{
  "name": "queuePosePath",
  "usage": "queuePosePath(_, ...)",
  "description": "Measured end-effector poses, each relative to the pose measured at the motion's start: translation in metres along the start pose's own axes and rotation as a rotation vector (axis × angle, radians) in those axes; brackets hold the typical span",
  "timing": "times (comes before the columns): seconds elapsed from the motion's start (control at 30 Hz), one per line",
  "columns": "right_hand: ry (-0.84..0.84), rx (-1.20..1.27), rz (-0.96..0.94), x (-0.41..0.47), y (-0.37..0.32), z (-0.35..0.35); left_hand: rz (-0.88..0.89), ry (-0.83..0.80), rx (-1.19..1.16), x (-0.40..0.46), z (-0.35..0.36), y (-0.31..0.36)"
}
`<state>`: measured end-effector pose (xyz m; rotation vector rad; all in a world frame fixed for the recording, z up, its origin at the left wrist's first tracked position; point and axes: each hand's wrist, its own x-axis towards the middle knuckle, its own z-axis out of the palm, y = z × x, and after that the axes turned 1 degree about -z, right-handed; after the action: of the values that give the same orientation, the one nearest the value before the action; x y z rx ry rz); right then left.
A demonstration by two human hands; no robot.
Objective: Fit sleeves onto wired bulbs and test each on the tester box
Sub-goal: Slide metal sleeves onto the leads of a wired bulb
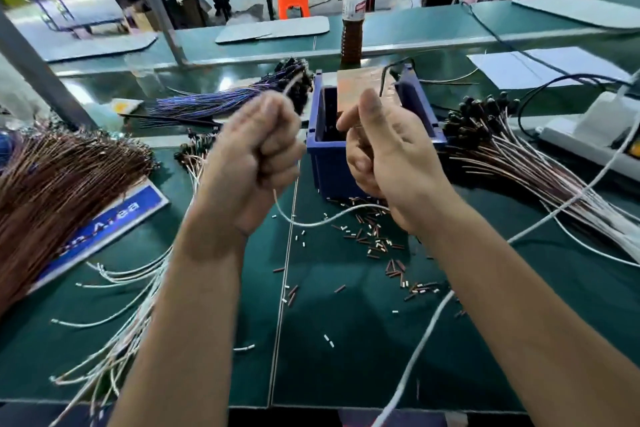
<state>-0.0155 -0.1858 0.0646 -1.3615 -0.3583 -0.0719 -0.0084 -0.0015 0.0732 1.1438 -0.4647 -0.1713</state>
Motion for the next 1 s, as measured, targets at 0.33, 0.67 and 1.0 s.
queuePosePath(0.33,0.059,-0.195,-0.105,-0.005,0.018,-0.025,-0.148,0.070,0.045,-0.002,0.000,-0.065)
queuePosePath(0.67,-0.496,-1.396,-0.046,0.000,0.003,-0.030,0.162,0.471,0.170,-0.003,-0.019,-0.061)
queuePosePath(1.0,-0.667,-1.524,0.349,-0.016,0.009,-0.046,0.265,0.669,0.040,-0.005,-0.033,-0.057)
